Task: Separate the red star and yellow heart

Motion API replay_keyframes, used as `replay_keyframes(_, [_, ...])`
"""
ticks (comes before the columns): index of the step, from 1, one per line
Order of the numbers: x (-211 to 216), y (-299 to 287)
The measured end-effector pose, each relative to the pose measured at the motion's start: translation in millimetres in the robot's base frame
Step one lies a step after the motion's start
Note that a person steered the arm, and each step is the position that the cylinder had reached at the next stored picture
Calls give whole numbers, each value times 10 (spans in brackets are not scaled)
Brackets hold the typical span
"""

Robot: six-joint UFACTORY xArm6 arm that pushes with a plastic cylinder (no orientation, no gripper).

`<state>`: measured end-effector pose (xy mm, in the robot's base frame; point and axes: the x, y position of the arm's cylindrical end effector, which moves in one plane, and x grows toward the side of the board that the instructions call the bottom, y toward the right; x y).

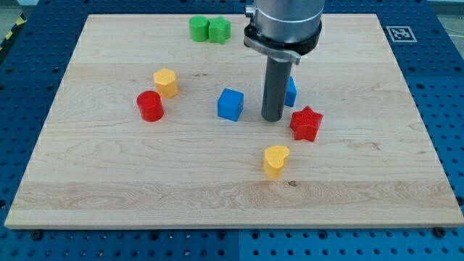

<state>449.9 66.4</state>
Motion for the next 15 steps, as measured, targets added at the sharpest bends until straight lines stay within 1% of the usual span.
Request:
replay_keyframes(2, [251,512])
replay_keyframes(3, [475,428])
replay_keyframes(4, [550,501])
replay_keyframes(5, [422,985])
replay_keyframes(6, [462,1226])
replay_keyframes(7, [474,1611])
replay_keyframes(8, [715,1807])
replay_keyframes(9, [889,1690])
replay_keyframes(11, [821,1181])
replay_keyframes(13, [821,531])
replay_keyframes(14, [821,325])
replay_keyframes(15, [909,217])
